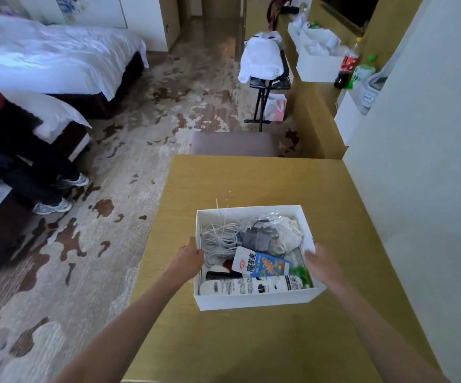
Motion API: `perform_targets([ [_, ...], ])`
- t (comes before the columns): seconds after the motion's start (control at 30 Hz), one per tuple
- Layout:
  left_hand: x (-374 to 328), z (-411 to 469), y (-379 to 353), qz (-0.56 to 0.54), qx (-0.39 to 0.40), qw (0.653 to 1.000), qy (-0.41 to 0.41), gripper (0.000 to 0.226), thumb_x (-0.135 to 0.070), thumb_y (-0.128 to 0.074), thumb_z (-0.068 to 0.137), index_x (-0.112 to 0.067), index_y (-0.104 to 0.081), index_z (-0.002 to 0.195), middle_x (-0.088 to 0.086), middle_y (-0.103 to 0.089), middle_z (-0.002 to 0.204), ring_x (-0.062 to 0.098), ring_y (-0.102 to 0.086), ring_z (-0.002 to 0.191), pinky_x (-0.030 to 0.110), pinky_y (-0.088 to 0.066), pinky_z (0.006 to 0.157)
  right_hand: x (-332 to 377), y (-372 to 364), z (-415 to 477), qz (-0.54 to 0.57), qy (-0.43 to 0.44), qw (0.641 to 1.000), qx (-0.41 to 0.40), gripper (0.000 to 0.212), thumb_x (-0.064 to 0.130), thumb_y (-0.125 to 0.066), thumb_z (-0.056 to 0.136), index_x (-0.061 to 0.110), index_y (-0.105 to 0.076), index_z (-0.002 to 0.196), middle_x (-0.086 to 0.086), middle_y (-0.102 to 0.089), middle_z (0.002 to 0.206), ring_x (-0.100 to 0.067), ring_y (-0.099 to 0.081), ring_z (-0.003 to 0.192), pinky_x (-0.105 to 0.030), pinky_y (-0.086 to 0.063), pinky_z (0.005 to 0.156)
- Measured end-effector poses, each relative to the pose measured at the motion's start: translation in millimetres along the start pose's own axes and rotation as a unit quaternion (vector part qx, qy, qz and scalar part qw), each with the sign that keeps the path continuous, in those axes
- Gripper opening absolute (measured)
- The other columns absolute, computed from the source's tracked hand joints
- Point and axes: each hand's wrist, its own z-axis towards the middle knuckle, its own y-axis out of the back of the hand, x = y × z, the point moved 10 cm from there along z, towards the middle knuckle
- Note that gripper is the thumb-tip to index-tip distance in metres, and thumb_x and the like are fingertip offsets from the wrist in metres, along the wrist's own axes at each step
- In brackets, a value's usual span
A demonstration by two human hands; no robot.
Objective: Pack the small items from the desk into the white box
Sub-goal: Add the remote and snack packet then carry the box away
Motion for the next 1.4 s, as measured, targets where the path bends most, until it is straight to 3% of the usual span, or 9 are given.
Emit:
perform_targets([
  [0.13,12,0,-5,0.014,0.003,0.999,0.048,0.035,-0.015,-0.04,0.09,-0.006,-0.049,0.122,0.018,-0.061,0.116,0.035,-0.057,0.101,0.038,-0.046,0.08,-9,-12,-1,-0.04,0.0,0.999,0.022,0.029,0.018,-0.043,0.098,0.007,-0.053,0.072,-0.005,-0.051,0.062,-0.017,-0.045,0.051,-0.025,-0.036,0.046],
  [0.23,11,-1,-7,0.028,-0.003,0.997,0.072,0.033,-0.014,-0.044,0.089,-0.002,-0.057,0.116,0.02,-0.063,0.114,0.032,-0.056,0.094,0.033,-0.044,0.075,-9,-2,5,-0.085,-0.003,0.996,0.015,0.036,0.018,-0.049,0.096,0.015,-0.043,0.061,0.005,-0.035,0.053,-0.009,-0.027,0.041,-0.017,-0.023,0.036],
  [0.5,16,-20,-5,0.037,-0.014,0.992,0.116,0.032,-0.01,-0.045,0.087,0.006,-0.057,0.113,0.021,-0.063,0.113,0.033,-0.061,0.099,0.033,-0.048,0.073,-12,-7,1,-0.112,0.019,0.992,0.061,0.029,0.013,-0.053,0.095,0.014,-0.045,0.068,0.005,-0.04,0.058,-0.006,-0.03,0.042,-0.013,-0.023,0.033],
  [0.67,63,-51,31,-0.001,-0.067,0.987,0.147,0.029,-0.009,-0.044,0.088,0.002,-0.06,0.11,0.016,-0.066,0.102,0.029,-0.063,0.092,0.04,-0.055,0.081,43,-36,7,-0.124,0.086,0.984,0.09,0.029,0.014,-0.055,0.093,0.014,-0.046,0.066,0.005,-0.038,0.058,-0.007,-0.03,0.043,-0.016,-0.023,0.036],
  [0.77,97,-78,61,-0.028,-0.118,0.978,0.168,0.026,-0.011,-0.045,0.089,-0.004,-0.06,0.109,0.009,-0.065,0.092,0.022,-0.063,0.083,0.031,-0.053,0.068,97,-64,6,-0.148,0.136,0.974,0.106,0.029,0.018,-0.052,0.095,0.015,-0.044,0.067,0.005,-0.039,0.059,-0.009,-0.032,0.045,-0.019,-0.024,0.038],
  [0.97,183,-150,123,-0.078,-0.209,0.946,0.236,0.026,-0.012,-0.045,0.087,-0.007,-0.063,0.104,0.004,-0.063,0.085,0.019,-0.061,0.073,0.023,-0.044,0.051,220,-152,-14,-0.189,0.234,0.937,0.176,0.016,0.022,-0.047,0.096,0.01,-0.046,0.085,-0.003,-0.046,0.071,-0.016,-0.041,0.058,-0.029,-0.027,0.051],
  [1.07,245,-192,148,-0.12,-0.254,0.918,0.28,0.027,-0.011,-0.044,0.085,-0.005,-0.062,0.103,0.01,-0.067,0.092,0.025,-0.062,0.079,0.03,-0.051,0.062,293,-212,-42,-0.237,0.31,0.903,0.18,0.026,0.018,-0.05,0.093,0.011,-0.043,0.069,-0.005,-0.044,0.065,-0.019,-0.041,0.058,-0.029,-0.027,0.052],
  [1.2,343,-244,177,-0.187,-0.287,0.879,0.331,0.021,-0.01,-0.043,0.085,-0.008,-0.063,0.091,0.008,-0.066,0.085,0.024,-0.063,0.077,0.028,-0.05,0.058,381,-310,-98,-0.267,0.385,0.859,0.206,0.036,0.012,-0.048,0.088,0.013,-0.027,0.059,-0.004,-0.032,0.056,-0.018,-0.03,0.049,-0.032,-0.021,0.05],
  [1.4,493,-299,225,-0.211,-0.317,0.842,0.383,0.022,-0.009,-0.044,0.086,-0.004,-0.065,0.089,0.008,-0.065,0.08,0.018,-0.058,0.064,0.022,-0.041,0.046,468,-472,-171,-0.274,0.416,0.831,0.246,0.034,0.016,-0.05,0.089,0.011,-0.034,0.06,-0.002,-0.035,0.055,-0.016,-0.03,0.048,-0.029,-0.022,0.047],
])
